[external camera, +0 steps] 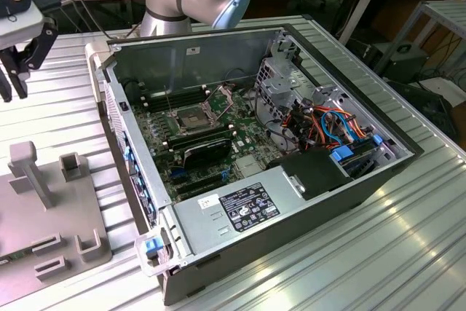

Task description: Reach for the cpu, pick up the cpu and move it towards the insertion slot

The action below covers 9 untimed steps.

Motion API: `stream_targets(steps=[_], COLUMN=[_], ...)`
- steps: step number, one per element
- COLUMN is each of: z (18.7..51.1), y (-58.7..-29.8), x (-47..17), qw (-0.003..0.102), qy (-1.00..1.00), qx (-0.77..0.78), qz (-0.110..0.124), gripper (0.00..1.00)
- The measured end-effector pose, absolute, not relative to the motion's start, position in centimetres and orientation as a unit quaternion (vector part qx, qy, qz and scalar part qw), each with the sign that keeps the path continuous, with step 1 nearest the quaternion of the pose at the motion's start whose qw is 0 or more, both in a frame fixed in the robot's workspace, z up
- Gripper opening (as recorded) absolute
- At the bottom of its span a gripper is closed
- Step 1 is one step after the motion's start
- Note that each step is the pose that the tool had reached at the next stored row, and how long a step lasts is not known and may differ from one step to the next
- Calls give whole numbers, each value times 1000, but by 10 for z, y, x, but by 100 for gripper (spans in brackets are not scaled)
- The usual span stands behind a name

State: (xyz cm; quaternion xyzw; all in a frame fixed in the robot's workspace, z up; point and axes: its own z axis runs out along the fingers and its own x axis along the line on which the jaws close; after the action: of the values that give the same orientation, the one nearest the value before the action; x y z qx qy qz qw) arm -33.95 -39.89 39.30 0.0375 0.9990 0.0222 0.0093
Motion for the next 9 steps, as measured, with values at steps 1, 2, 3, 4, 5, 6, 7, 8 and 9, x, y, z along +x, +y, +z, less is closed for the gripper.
stream_targets(steps=[1,2,3,4,5,6,7,8,9], z=[393,393,393,393,393,393,393,393,393], y=[-399,-399,-399,-399,-399,-399,-399,-399,-399], x=[-341,-343,-345,-347,-348,-351,-354,-358,-360], qw=[9,9,9,9,9,9,9,9,9], qy=[999,999,999,999,999,999,999,999,999], qx=[37,37,37,37,37,37,38,37,37], qz=[22,22,22,22,22,22,22,22,22], gripper=[23,23,23,23,23,23,23,23,23])
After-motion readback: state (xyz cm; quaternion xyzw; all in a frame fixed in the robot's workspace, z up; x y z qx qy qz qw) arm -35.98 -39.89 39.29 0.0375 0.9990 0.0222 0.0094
